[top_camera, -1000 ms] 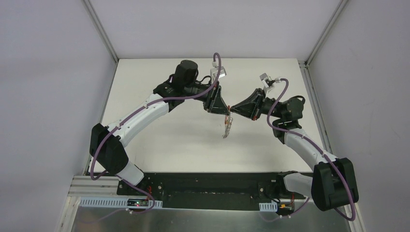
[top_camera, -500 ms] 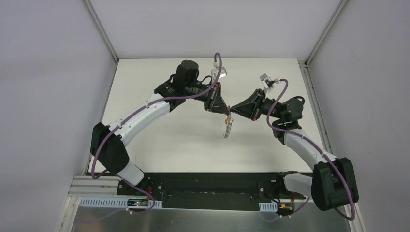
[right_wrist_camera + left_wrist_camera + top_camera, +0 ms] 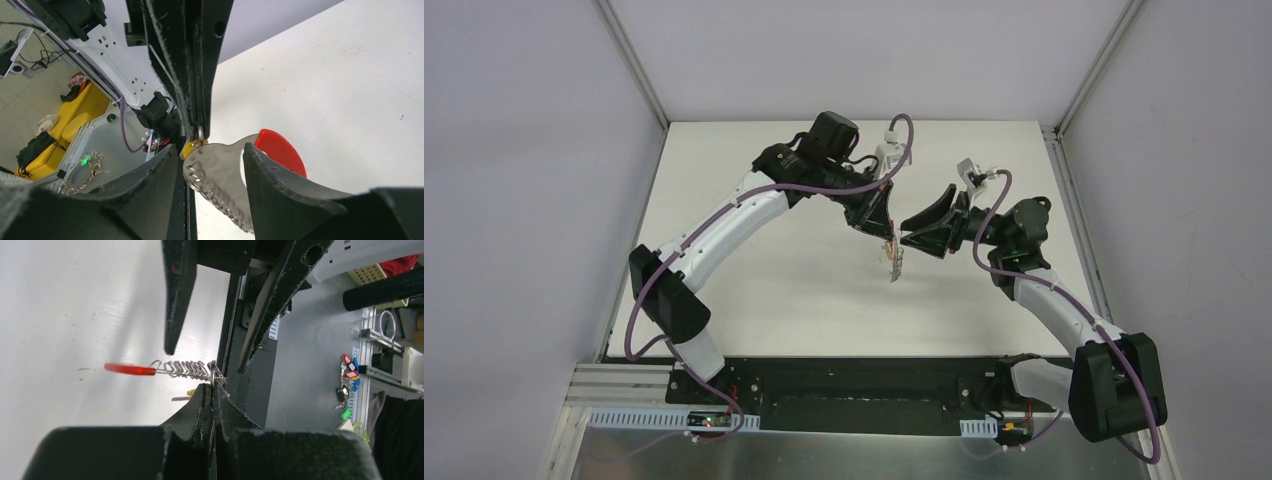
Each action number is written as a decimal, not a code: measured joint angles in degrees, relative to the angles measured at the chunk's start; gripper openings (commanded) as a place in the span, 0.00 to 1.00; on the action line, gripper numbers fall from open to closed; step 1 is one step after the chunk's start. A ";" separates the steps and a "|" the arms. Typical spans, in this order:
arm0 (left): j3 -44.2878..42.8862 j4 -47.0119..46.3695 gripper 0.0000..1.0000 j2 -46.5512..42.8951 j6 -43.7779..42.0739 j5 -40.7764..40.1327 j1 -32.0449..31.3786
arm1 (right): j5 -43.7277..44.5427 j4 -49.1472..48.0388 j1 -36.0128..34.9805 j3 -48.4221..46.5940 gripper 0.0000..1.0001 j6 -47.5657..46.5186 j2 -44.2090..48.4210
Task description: Put the keys on the keyring
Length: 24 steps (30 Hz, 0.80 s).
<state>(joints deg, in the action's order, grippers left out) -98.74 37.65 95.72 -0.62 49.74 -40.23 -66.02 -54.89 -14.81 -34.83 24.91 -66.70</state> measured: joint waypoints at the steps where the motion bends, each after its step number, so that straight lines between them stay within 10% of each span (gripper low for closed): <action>1: -1.77 2.97 0.00 0.68 -1.73 -0.98 -0.70 | -0.48 0.94 0.00 -0.09 0.55 -0.83 0.17; 10: -11.04 20.85 0.00 7.98 -7.69 -3.69 -4.04 | -3.74 5.84 0.00 -0.96 0.48 -5.51 0.87; 24: -11.17 22.25 0.00 8.66 -7.17 -3.65 -4.04 | -7.34 17.16 -2.71 -2.56 0.41 -14.67 0.90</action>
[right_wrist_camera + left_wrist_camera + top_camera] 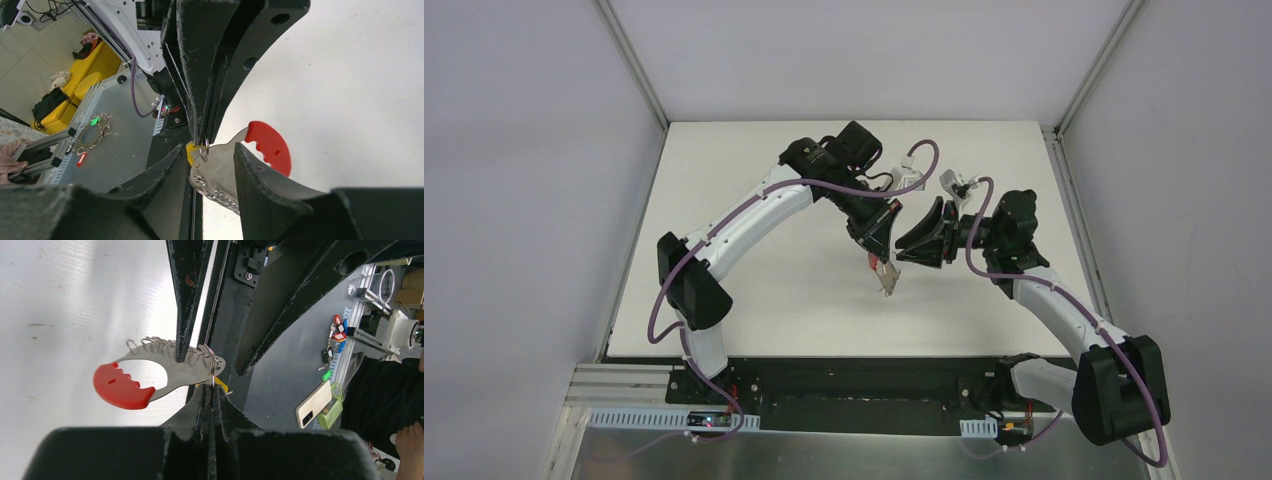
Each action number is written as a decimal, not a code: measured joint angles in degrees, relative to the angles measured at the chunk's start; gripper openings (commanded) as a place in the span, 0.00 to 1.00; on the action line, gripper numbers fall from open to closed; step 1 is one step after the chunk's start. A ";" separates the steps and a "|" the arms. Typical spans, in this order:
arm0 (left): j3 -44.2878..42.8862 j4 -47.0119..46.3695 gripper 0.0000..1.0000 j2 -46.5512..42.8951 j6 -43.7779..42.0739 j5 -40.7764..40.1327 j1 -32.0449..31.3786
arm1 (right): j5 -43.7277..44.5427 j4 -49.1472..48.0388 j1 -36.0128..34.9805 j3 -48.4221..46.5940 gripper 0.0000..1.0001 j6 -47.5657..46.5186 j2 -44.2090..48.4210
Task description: Put the keys on the keyring
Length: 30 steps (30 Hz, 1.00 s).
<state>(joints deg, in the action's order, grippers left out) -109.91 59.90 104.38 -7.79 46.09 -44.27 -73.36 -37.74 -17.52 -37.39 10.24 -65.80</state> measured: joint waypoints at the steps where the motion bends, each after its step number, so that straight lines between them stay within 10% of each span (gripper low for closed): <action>1: 0.00 -0.04 0.00 0.04 0.09 0.04 0.00 | -0.02 0.35 -0.13 0.00 0.40 -0.28 0.00; 30: 0.15 -0.96 0.00 0.24 0.72 0.26 0.00 | 0.02 2.58 -1.36 0.00 0.15 -1.92 -0.66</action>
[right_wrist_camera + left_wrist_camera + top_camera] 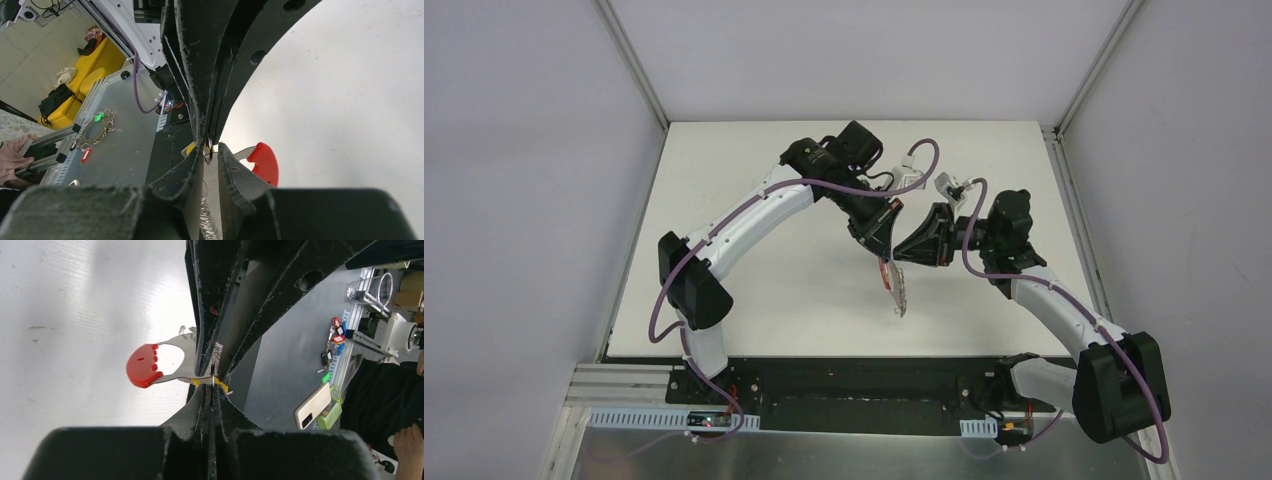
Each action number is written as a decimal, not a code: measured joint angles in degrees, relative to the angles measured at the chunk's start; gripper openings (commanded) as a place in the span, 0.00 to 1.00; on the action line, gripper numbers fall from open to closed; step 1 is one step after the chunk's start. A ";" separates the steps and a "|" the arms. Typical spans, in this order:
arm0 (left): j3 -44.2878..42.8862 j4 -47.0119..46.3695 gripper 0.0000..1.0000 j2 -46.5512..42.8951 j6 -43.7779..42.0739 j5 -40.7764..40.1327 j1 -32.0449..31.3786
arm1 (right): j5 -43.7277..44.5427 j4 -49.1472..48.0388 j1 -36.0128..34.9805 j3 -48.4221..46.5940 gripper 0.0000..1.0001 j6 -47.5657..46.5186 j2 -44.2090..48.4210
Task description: Put the keys on the keyring
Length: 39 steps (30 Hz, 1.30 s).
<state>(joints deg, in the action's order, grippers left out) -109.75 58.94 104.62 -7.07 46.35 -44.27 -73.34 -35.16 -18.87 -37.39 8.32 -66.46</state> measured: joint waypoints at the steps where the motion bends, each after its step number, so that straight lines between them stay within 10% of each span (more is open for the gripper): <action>1: 0.00 0.00 0.00 0.00 0.00 0.00 0.00 | 0.00 0.02 -0.07 0.00 0.11 0.00 0.00; 23: 0.52 -1.25 0.01 0.00 -0.04 -0.04 0.00 | 0.42 0.83 0.79 0.00 0.00 0.15 0.02; 39: 3.10 -3.06 0.45 -3.63 -2.89 -0.57 0.24 | 2.64 -3.72 3.26 0.00 0.00 6.60 0.09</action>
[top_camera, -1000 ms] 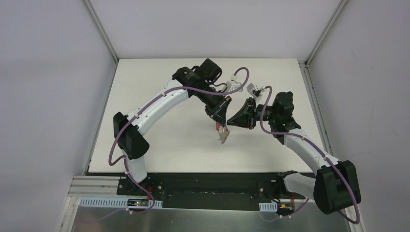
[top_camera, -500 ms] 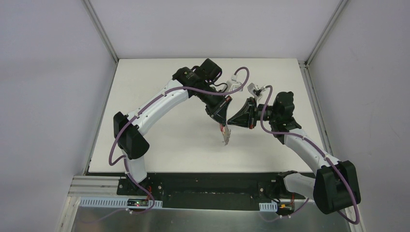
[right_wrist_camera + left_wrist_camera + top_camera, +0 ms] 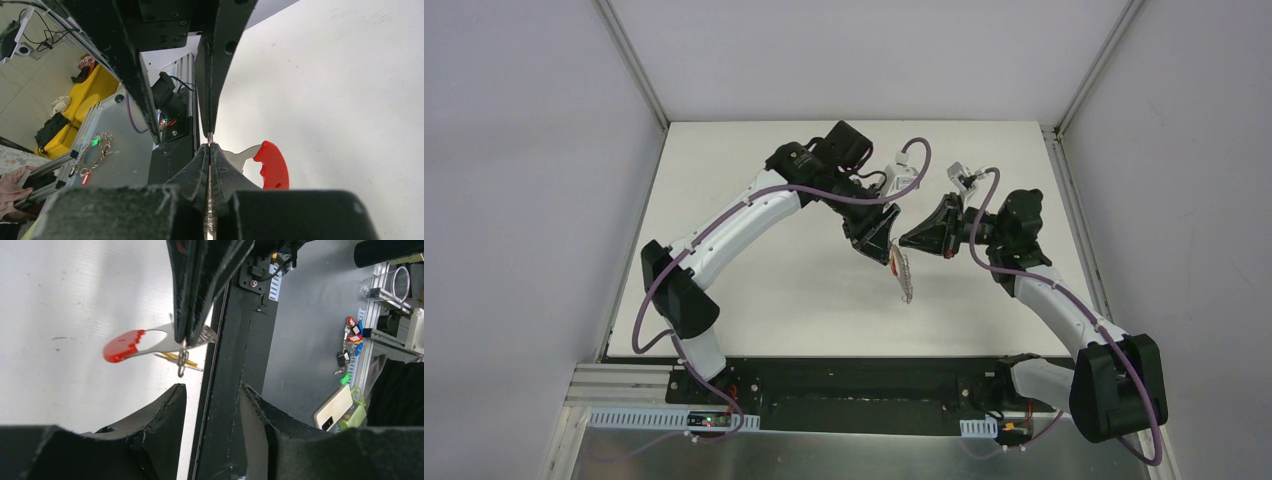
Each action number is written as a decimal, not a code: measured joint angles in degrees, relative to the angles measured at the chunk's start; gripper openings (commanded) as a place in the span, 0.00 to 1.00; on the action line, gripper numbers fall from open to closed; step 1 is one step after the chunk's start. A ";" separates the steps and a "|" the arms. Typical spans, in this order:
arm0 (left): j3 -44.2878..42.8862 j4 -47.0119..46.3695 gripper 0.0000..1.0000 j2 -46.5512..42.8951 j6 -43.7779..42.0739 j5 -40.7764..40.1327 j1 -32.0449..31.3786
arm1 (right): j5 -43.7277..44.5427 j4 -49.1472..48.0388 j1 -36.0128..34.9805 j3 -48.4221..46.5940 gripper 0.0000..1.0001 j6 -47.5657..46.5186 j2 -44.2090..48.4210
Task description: Put the keys on the keyring
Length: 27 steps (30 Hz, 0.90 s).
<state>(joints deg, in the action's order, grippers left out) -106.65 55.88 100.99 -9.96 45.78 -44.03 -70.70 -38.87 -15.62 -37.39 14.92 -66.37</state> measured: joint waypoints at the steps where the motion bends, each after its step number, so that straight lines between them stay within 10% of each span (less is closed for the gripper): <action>1: 0.92 -0.63 0.46 -1.03 -0.11 0.00 0.24 | 0.17 -1.22 0.17 0.00 0.00 1.03 0.00; 16: 9.18 -14.82 0.45 -6.43 0.52 -1.60 1.90 | 1.05 -8.09 0.92 0.11 0.00 6.84 0.00; 27: 10.56 -18.49 0.12 -6.47 2.73 -0.31 2.12 | 1.03 -8.94 1.29 0.13 0.00 7.43 -0.02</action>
<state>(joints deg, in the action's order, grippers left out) -96.09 37.39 94.52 -7.22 45.47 -41.91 -69.67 -47.81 -14.33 -37.26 22.35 -66.39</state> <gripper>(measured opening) 0.194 0.006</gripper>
